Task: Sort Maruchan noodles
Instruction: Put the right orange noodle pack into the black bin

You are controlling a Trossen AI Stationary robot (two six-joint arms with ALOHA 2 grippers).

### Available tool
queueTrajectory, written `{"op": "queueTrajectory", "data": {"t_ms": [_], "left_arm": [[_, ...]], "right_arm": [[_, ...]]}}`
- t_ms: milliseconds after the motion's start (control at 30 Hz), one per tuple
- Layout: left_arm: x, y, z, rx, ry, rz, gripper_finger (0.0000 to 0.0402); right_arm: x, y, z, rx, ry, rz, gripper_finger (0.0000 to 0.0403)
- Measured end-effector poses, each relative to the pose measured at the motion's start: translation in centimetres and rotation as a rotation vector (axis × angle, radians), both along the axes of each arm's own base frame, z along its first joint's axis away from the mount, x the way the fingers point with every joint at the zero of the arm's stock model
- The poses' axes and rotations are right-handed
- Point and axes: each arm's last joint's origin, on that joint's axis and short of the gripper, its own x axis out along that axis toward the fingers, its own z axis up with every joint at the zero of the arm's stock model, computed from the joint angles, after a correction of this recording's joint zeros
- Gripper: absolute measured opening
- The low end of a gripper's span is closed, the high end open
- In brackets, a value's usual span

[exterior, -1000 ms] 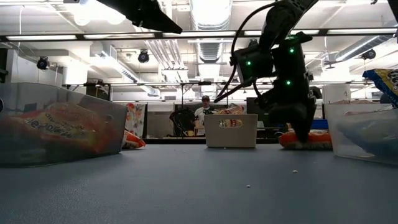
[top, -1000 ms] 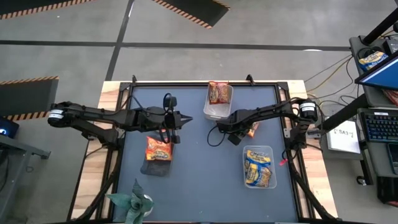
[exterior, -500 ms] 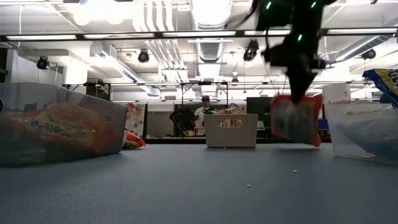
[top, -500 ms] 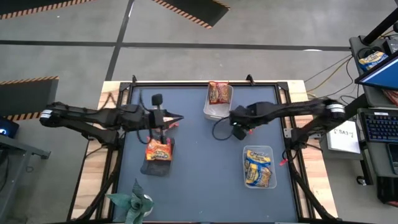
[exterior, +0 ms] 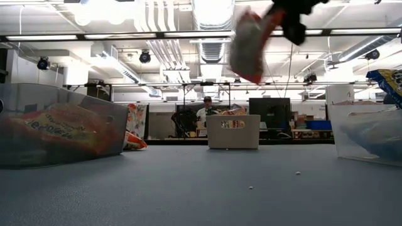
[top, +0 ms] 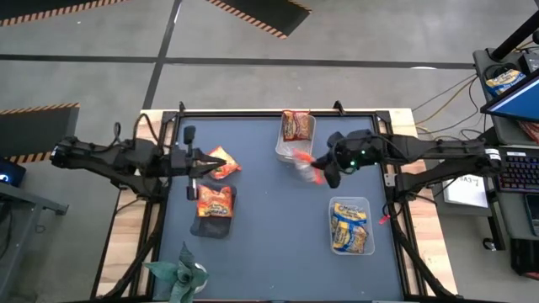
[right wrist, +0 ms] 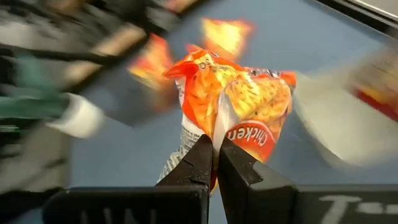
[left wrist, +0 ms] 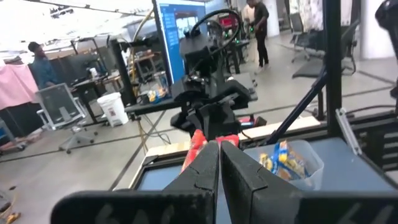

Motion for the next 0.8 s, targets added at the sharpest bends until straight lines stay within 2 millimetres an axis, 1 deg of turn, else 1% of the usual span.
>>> {"op": "queueTrajectory", "data": {"t_ms": [133, 333, 467, 633, 800], "left_arm": [[-0.8, 0.2, 0.4, -0.024, -0.031, -0.002, 0.0000], [-1.9, 0.4, 1.0, -0.053, -0.069, -0.003, 0.0000], [-2.3, 0.5, 1.1, -0.066, -0.084, -0.004, 0.0000], [-2.6, 0.6, 1.3, -0.075, -0.099, -0.004, 0.0000], [-3.0, 0.7, 1.6, -0.098, -0.124, -0.006, 0.0000]], "right_arm": [[2.6, 0.2, -0.7, -0.011, -0.186, 0.138, 0.0008], [7.9, 0.2, -2.8, -0.056, -0.347, 0.282, 0.0008], [11.5, 0.1, -4.2, -0.099, -0.461, 0.333, 0.0008], [15.4, -0.2, -5.6, -0.174, -0.528, 0.348, 0.0008], [18.9, -0.4, -6.6, -0.226, -0.513, 0.364, 0.0008]]}}
